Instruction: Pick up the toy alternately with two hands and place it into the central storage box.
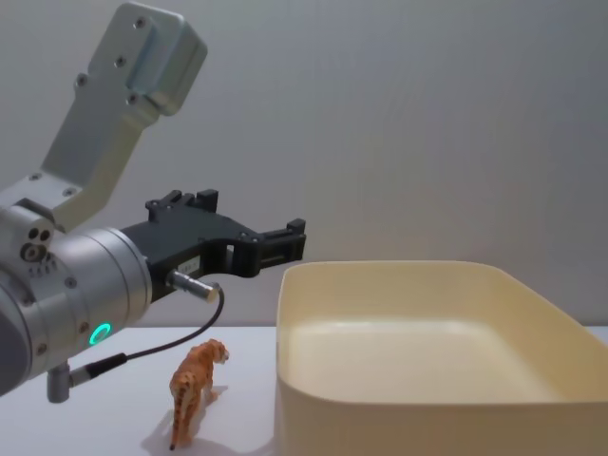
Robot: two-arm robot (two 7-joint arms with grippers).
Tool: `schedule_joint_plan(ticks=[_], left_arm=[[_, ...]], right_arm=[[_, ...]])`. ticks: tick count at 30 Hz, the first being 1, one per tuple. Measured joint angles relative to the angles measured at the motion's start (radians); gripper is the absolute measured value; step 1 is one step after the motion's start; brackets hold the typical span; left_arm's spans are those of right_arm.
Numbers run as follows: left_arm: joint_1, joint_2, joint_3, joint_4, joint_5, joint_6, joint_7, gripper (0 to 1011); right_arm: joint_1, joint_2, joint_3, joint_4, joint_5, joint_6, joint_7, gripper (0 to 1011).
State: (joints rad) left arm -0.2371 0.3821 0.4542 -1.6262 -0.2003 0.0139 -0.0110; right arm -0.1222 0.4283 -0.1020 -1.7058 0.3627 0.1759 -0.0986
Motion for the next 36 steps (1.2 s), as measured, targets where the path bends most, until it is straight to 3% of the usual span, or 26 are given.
schedule_joint_plan(ticks=[8,17,31,36], left_arm=[[0.0,0.0,0.0,0.0,0.0,0.0,0.0,1001],[0.0,0.0,0.0,0.0,0.0,0.0,0.0,1001],[0.0,0.0,0.0,0.0,0.0,0.0,0.0,1001],[0.0,0.0,0.0,0.0,0.0,0.0,0.0,1001]], right_arm=[[0.025,-0.022,-0.006,0.051,-0.012,0.015,-0.02,989],[0.042,-0.037,-0.011,0.086,-0.02,0.024,-0.033,759],[0.051,-0.045,-0.012,0.104,-0.024,0.028,-0.039,299],[0.052,-0.046,-0.012,0.105,-0.025,0.028,-0.039,253]])
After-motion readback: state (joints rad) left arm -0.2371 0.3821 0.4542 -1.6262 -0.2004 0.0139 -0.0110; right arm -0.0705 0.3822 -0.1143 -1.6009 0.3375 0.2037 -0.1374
